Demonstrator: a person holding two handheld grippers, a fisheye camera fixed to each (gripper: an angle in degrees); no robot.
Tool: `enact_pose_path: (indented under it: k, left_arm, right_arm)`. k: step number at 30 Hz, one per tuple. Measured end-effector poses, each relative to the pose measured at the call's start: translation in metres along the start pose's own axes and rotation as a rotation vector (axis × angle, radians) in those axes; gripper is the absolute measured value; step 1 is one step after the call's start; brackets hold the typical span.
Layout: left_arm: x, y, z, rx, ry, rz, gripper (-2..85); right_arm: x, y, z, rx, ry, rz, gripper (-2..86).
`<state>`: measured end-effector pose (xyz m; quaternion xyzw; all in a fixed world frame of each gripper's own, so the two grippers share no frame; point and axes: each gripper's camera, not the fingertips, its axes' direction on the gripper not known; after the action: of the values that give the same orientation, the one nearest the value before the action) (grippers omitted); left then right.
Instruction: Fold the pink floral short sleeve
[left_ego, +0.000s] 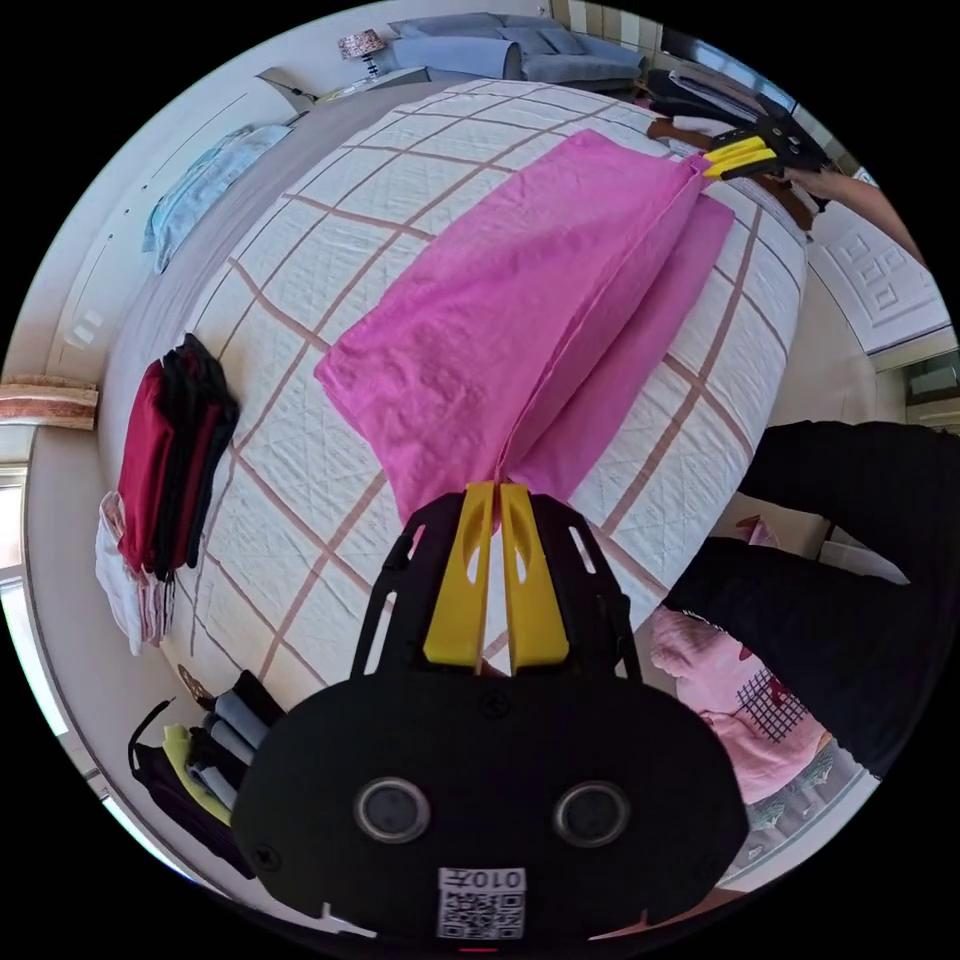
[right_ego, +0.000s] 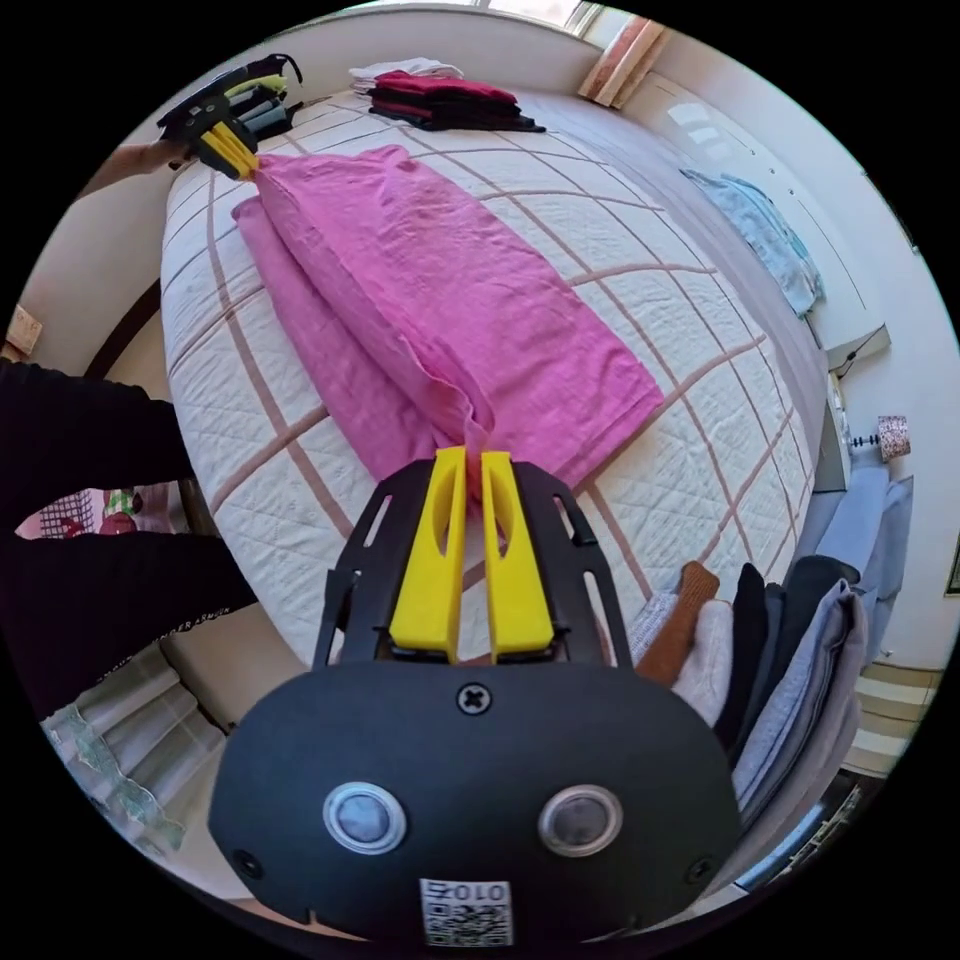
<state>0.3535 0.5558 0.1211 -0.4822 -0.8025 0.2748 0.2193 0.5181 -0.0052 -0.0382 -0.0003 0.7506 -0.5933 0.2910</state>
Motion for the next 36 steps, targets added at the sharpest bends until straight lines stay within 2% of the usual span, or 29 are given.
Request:
enact_pose_path:
  k: [5, 9, 12, 17, 18, 20, 21, 23, 25, 27, 29, 33, 36]
  left_arm:
    - [0.022, 0.005, 0.005, -0.059, -0.029, 0.058, 0.3]
    - [0.004, 0.024, -0.02, -0.069, 0.048, -0.038, 0.8]
    - [-0.007, 0.039, -0.044, -0.04, 0.113, -0.081, 0.4]
    - [-0.047, 0.036, -0.086, 0.079, 0.153, -0.243, -0.1]
    - [-0.06, 0.031, -0.082, 0.069, 0.217, -0.275, -0.1]
    - [-0.073, 0.023, -0.065, 0.0, 0.309, -0.293, 0.0]
    - [-0.078, 0.023, -0.055, -0.043, 0.35, -0.296, 0.1]
    - [-0.09, 0.029, -0.064, -0.002, 0.368, -0.332, 0.3]
    - [-0.124, 0.041, -0.112, 0.185, 0.353, -0.439, 1.1]
    - [-0.158, 0.049, -0.138, 0.265, 0.295, -0.565, 2.6]
    - [-0.196, 0.052, -0.144, 0.291, 0.245, -0.69, 5.4]
    - [-0.284, 0.026, -0.105, 0.301, 0.4, -0.813, 9.4]
    - [-0.321, 0.009, -0.092, 0.301, 0.436, -0.861, 10.0]
  right_arm:
    - [-0.015, 0.038, 0.006, -0.03, -0.053, 0.051, 3.2]
    - [-0.01, 0.068, -0.008, -0.073, -0.087, 0.124, 2.3]
    - [0.001, 0.088, -0.017, -0.09, -0.096, 0.238, 1.5]
    - [0.018, 0.088, -0.017, 0.002, -0.145, 0.398, 1.2]
    - [0.019, 0.087, -0.011, -0.016, -0.161, 0.405, 1.2]
    - [0.016, 0.083, 0.023, -0.183, -0.229, 0.38, 1.2]
    - [0.015, 0.084, 0.027, -0.205, -0.225, 0.377, 1.2]
    - [0.02, 0.086, 0.017, -0.192, -0.21, 0.362, 1.4]
    - [0.03, 0.089, -0.001, -0.132, -0.177, 0.373, 1.6]
    - [0.047, 0.091, -0.017, -0.07, -0.106, 0.444, 2.0]
    - [0.081, 0.091, -0.02, 0.039, -0.06, 0.605, 3.2]
    - [0.136, 0.076, 0.023, 0.048, -0.229, 0.665, 5.8]
    - [0.175, 0.067, 0.052, 0.081, -0.344, 0.741, 6.3]
